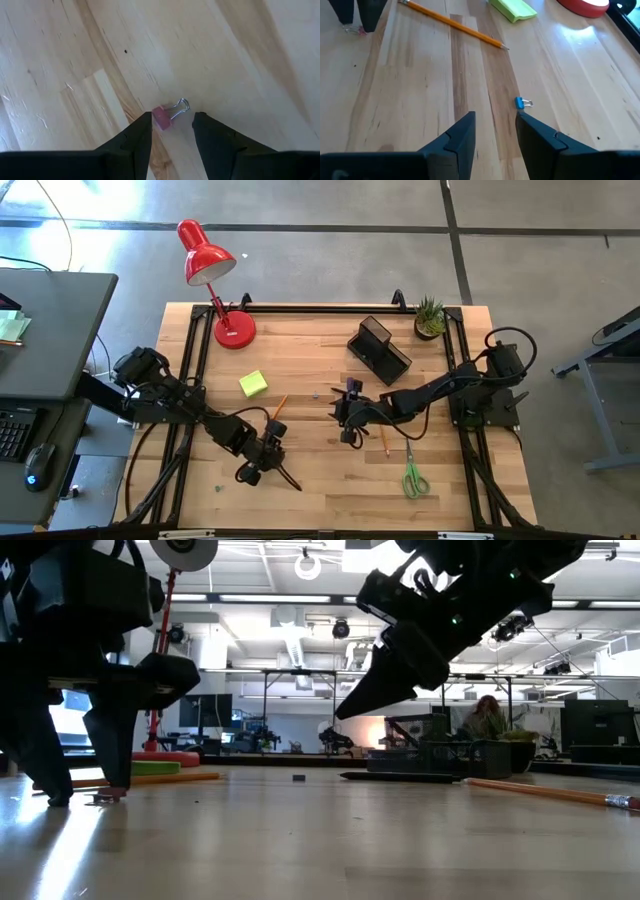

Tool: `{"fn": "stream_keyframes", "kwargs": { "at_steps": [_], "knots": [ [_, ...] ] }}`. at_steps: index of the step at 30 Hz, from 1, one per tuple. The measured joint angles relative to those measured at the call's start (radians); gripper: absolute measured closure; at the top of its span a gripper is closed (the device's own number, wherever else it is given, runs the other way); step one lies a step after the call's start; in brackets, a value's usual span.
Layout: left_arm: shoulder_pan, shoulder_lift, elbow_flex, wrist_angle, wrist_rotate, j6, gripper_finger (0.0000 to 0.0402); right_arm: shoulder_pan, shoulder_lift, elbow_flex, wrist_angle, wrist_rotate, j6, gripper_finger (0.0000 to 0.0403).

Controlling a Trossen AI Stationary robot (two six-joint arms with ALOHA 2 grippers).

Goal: Pick and place office supplies into organizer
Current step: Put the pink binder clip into the black desk organizer

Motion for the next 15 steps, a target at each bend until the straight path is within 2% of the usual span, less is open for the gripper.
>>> {"fn": "stream_keyframes", "kwargs": {
  "at_steps": [15],
  "knots": [
    [0.001, -0.001, -0.002, 0.037, 0.001, -0.029, 0.0268, 0.000, 0.000, 0.000, -0.006, -0.021, 0.026, 0.0270]
  ]
}}
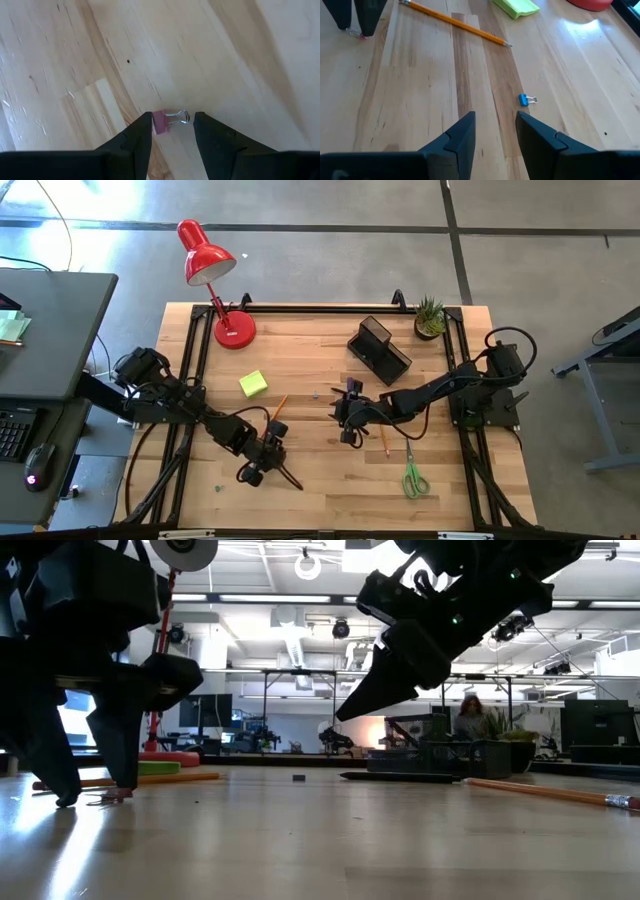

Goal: Pick and place office supplies into organizer
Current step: Put the pink binder clip into the black desk organizer

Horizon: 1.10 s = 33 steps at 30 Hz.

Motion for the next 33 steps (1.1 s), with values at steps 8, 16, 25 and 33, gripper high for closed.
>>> {"fn": "stream_keyframes", "kwargs": {
  "at_steps": [8, 16, 25, 33],
  "knots": [
    [0.000, -0.001, 0.000, 0.000, -0.027, -0.011, 0.0268, 0.000, 0.000, 0.000, 0.000, -0.004, 0.000, 0.0270],
    [0.000, -0.002, 0.000, 0.001, -0.052, 0.030, 0.0268, 0.000, 0.000, 0.000, 0.000, -0.004, -0.002, 0.0270],
    [0.000, -0.002, 0.001, 0.001, -0.053, 0.049, 0.0268, 0.000, 0.000, 0.000, -0.003, -0.005, -0.004, 0.0270],
    [0.000, -0.003, 0.002, 0.001, -0.053, 0.067, 0.0268, 0.000, 0.000, 0.000, -0.003, -0.005, -0.005, 0.0270]
  ]
}}
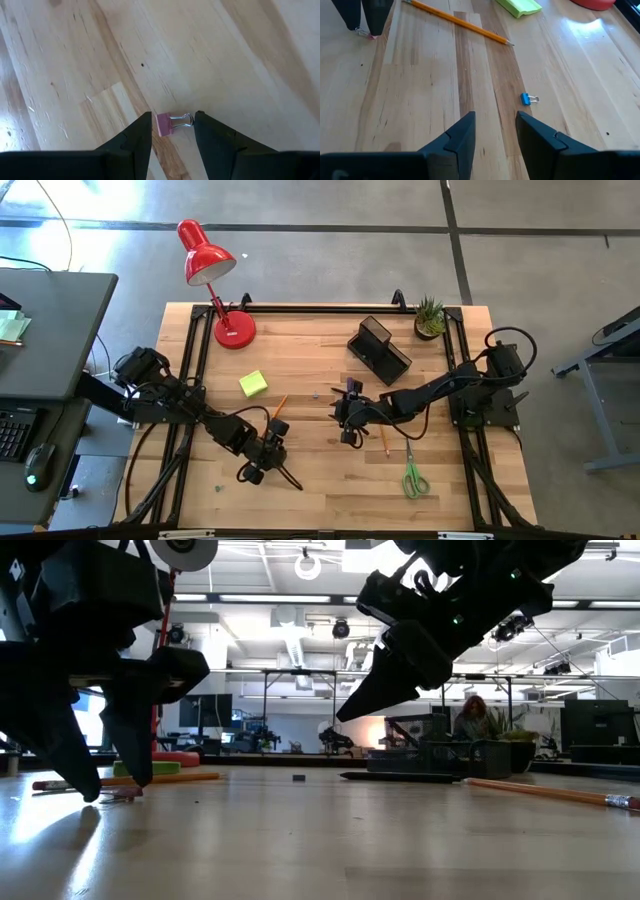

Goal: Pick and place office supplies into organizer
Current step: Put the pink binder clip into the black desk organizer

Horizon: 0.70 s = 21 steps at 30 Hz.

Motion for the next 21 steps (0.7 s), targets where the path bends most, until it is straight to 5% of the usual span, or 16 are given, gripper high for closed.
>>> {"fn": "stream_keyframes", "kwargs": {
  "at_steps": [8, 21],
  "knots": [
    [-0.001, 0.000, 0.000, 0.000, 0.000, 0.026, 0.0274, 0.000, 0.000, 0.000, 0.000, 0.000, -0.004, 0.0270],
    [0.000, -0.001, 0.001, -0.003, 0.004, 0.173, 0.0363, 0.000, 0.000, 0.000, 0.000, 0.000, -0.004, 0.0270]
  ]
}}
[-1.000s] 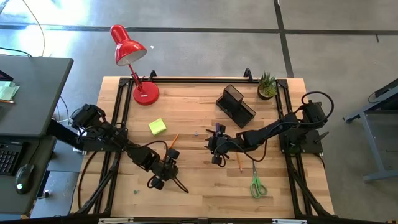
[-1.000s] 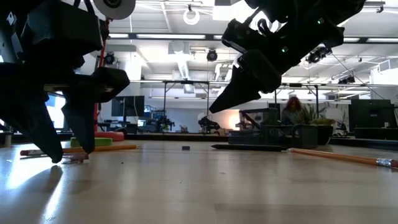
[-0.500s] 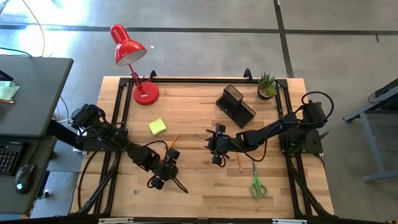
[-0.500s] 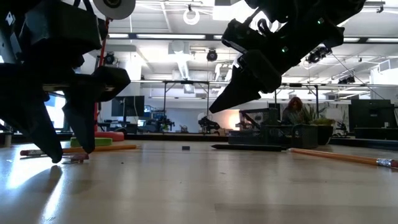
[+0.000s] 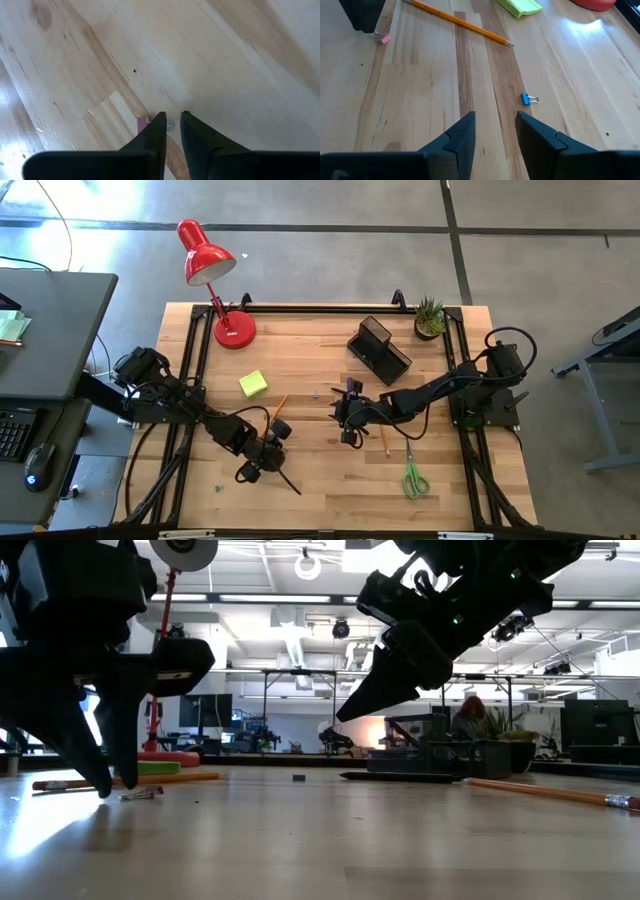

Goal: Pick and place office supplies into organizer
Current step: Put the pink binder clip into the black desk organizer

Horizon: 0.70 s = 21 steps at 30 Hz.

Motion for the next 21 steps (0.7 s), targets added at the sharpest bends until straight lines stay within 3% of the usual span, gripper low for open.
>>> {"fn": "stream_keyframes", "kwargs": {
  "at_steps": [6, 15, 21],
  "knots": [
    [0.000, 0.000, 0.000, -0.008, -0.029, -0.048, 0.0390, 0.000, 0.000, 0.000, -0.001, 0.000, 0.000, 0.0270],
    [0.035, 0.000, 0.000, 0.002, -0.024, -0.665, 0.0388, 0.000, 0.000, 0.000, -0.004, -0.001, 0.008, 0.0270],
    [0.039, -0.010, 0.001, 0.004, -0.010, -0.837, 0.0350, 0.000, 0.000, 0.000, -0.006, -0.010, 0.013, 0.0270]
  ]
}}
